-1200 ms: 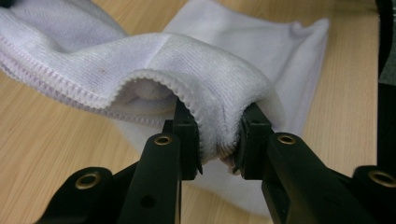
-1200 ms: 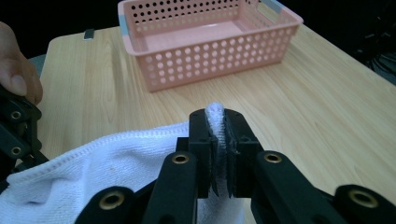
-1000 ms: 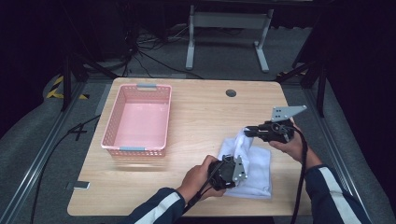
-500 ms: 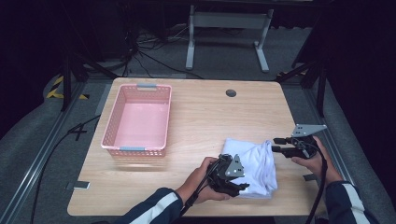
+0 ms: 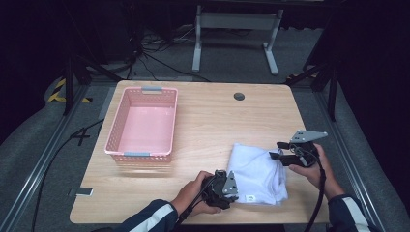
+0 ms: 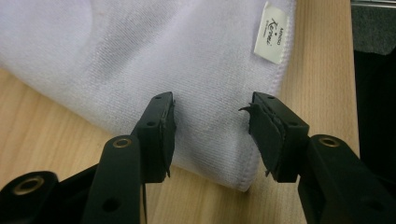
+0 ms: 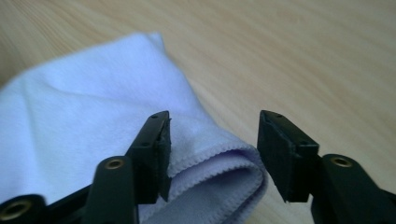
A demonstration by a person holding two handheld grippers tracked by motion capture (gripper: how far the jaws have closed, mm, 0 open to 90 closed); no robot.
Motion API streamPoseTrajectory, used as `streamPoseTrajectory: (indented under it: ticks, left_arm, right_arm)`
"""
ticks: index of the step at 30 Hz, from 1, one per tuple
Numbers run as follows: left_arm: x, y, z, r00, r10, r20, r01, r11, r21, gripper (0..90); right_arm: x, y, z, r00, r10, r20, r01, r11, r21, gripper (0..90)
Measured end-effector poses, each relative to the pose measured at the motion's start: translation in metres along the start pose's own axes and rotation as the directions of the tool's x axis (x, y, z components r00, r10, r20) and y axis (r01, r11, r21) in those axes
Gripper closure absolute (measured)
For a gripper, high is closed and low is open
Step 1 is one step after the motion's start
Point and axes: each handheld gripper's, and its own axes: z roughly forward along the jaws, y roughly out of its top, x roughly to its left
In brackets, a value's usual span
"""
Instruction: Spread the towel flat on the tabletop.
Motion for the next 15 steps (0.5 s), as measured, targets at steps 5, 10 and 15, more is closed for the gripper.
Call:
streamPoseTrajectory:
  ticks: [5, 10, 15]
  left_arm:
    - [-0.005, -0.007, 0.008, 0.9995, -0.018, -0.025, 0.018, 0.9998, -0.007, 40.7]
    - [0.006, -0.014, -0.009, 0.9887, -0.14, -0.053, 0.134, 0.985, -0.108, 18.9]
    - [0.015, -0.021, -0.004, 0.98, -0.191, -0.056, 0.186, 0.9789, -0.085, 16.1]
  right_arm:
    - [-0.014, -0.026, 0.017, 0.9959, 0.085, 0.031, -0.088, 0.992, 0.09, 28.5]
    - [-0.025, -0.039, 0.026, 0.983, 0.18, -0.035, -0.177, 0.981, 0.074, 25.3]
    - [-0.018, -0.031, 0.018, 0.9927, 0.12, 0.003, -0.12, 0.991, 0.051, 28.5]
